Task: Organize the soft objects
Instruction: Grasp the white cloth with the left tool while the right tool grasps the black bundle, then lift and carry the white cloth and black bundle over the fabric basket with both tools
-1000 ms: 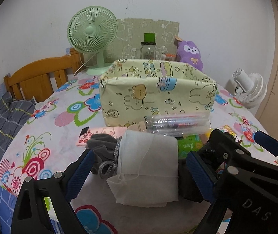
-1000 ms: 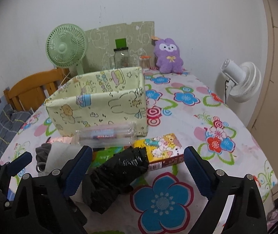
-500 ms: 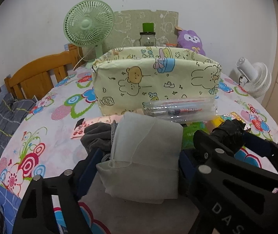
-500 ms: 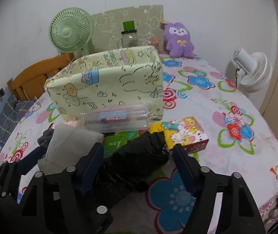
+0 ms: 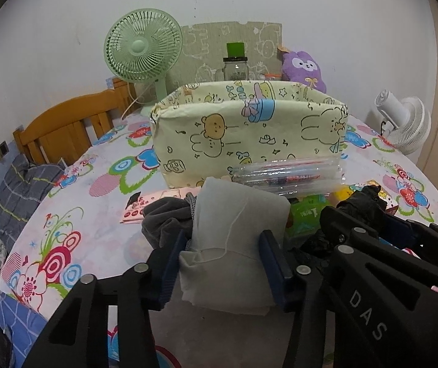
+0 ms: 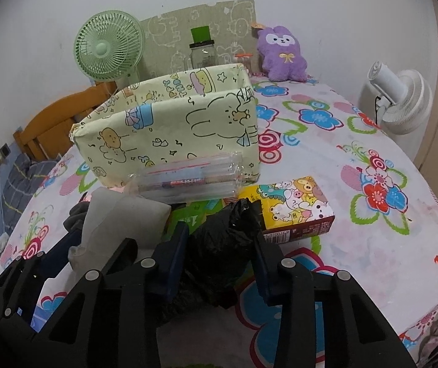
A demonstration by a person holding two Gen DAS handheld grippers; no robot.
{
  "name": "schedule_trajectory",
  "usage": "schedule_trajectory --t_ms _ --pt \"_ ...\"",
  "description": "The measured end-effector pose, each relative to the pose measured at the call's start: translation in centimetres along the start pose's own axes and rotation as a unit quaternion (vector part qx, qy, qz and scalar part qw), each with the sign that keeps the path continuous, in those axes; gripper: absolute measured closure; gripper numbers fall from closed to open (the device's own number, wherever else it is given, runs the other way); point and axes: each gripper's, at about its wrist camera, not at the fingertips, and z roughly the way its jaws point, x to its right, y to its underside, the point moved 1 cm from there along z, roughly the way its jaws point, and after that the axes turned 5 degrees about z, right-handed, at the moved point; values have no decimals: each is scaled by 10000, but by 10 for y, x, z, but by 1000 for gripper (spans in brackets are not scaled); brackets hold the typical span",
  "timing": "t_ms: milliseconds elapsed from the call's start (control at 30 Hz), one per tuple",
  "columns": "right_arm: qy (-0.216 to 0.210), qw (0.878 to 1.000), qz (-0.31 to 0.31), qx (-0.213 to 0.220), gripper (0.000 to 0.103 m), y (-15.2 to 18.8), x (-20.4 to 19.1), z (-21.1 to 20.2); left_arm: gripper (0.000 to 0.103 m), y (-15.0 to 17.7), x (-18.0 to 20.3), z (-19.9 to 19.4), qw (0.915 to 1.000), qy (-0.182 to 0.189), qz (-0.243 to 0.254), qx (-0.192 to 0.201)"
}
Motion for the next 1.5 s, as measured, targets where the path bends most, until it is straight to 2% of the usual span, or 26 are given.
schedule_trajectory --t_ms 133,400,567,1500 --pt "-15 10000 -23 48 62 -1 -1 -5 62 -2 -1 -6 10000 -7 -10 70" --pt "-62 9999 -32 81 62 -6 -3 -11 80 -6 -3 -9 9996 281 -85 52" --pt "-72 9999 -56 142 62 -11 -8 -17 84 -14 -6 -13 9989 448 -140 39" --pt "-43 9961 -46 878 62 -73 -23 -82 85 -81 -18 -65 9955 582 -138 740"
